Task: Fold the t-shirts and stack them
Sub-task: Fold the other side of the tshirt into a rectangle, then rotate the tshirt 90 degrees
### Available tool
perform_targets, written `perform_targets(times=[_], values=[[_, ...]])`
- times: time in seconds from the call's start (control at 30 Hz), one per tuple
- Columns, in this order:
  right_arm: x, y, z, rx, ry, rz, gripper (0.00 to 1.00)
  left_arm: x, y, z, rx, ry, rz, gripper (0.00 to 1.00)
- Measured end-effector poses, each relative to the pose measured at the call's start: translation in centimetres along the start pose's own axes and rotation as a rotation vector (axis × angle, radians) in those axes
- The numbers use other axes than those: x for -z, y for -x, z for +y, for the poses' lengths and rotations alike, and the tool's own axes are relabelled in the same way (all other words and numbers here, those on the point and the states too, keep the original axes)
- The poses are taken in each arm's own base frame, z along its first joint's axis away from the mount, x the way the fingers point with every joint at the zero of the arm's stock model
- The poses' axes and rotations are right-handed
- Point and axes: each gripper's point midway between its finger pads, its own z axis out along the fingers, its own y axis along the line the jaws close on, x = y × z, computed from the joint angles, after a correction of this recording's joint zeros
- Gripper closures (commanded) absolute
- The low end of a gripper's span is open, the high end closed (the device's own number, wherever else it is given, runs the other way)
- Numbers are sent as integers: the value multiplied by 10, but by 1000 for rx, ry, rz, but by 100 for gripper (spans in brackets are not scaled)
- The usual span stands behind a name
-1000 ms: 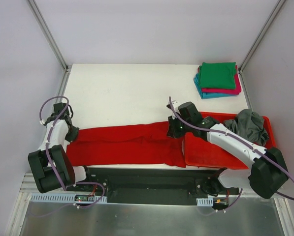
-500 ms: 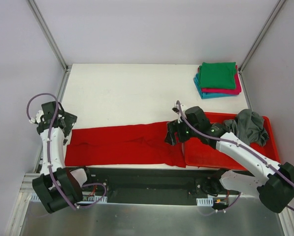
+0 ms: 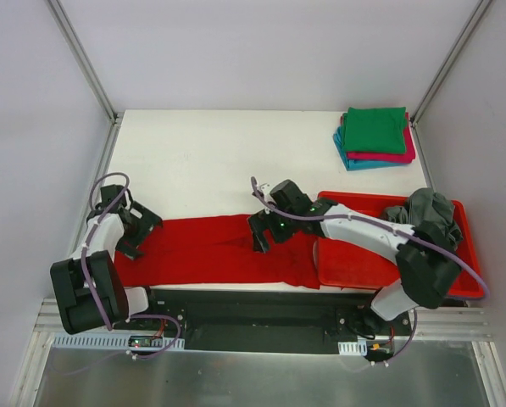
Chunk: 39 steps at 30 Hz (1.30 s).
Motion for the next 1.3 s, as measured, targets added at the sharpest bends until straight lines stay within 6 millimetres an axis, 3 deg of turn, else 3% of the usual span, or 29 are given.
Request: perform_targets(times=[0.17, 0.27, 0.4, 0.6, 0.73, 0.93, 1.1, 1.3], values=[[-34, -5, -10, 66, -36, 89, 4, -7, 14, 34, 60, 130, -53, 1], [-40, -13, -9, 89, -34, 123, 4, -5, 29, 51, 113, 185, -104, 1], [-43, -28, 13, 148, 6, 155, 4, -3, 34, 57, 117, 209, -126, 1], [-32, -82, 59, 299, 85, 241, 4, -8, 37, 56, 99, 220, -108, 1], [-19, -101, 70, 353, 65, 272, 4, -8, 36, 55, 91, 215, -102, 1], [-1, -86, 36, 285, -175, 200, 4, -9, 36, 54, 78, 206, -98, 1], [8, -65, 33, 183, -193, 107, 4, -10, 35, 52, 68, 196, -90, 1], [-11, -41, 21, -34, -132, 74, 4, -10, 36, 52, 62, 193, -85, 1]])
